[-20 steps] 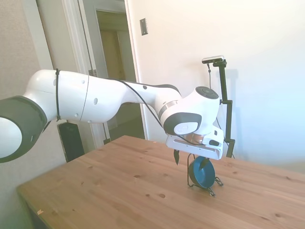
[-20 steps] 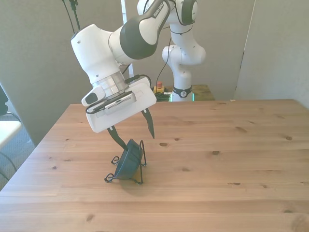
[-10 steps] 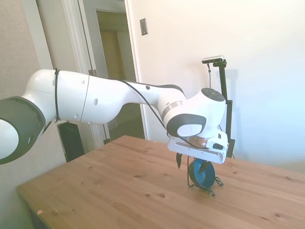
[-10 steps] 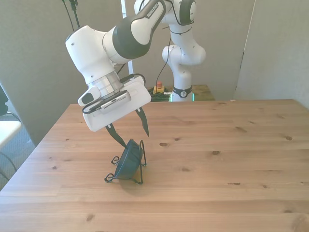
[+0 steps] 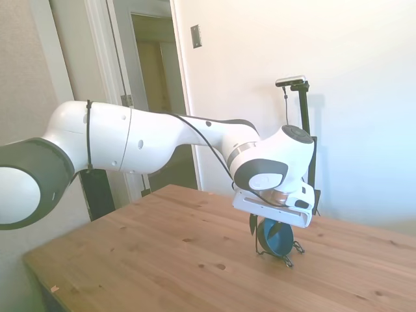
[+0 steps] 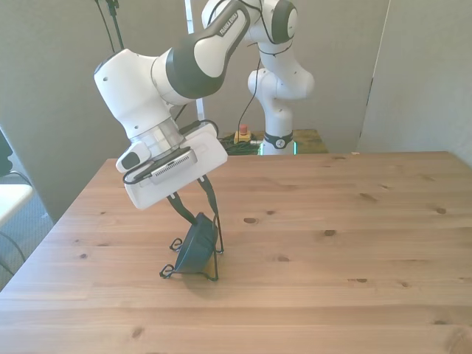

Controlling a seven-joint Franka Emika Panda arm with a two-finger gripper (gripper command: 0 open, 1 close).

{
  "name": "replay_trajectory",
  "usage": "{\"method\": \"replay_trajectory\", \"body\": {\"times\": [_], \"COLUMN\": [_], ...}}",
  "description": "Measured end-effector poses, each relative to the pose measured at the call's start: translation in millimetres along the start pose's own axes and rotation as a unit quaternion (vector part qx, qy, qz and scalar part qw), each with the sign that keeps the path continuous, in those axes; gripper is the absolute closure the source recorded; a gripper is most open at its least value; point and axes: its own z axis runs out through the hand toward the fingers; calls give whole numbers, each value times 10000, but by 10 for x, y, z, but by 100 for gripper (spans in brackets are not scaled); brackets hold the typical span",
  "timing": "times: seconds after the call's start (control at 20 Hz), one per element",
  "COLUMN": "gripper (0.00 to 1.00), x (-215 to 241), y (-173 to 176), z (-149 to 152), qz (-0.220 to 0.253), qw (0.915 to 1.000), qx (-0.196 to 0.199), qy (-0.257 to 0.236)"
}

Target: Unload the bowl

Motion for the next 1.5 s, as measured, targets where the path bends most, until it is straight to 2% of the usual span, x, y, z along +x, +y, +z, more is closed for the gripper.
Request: {"method": "replay_trajectory", "body": {"times": [0.75,0.9,1.25,1.5], "gripper": [100,100,100,100], "x": [76,90,88,-186], "y": [-82,-73,16,-79], "z": [-37,-100,-433,-876], "qz": [-126,-87,16,-11], "qw": [9998,9997,9990,9985], "qx": [97,212,397,469], "qy": [-142,-63,206,276]}}
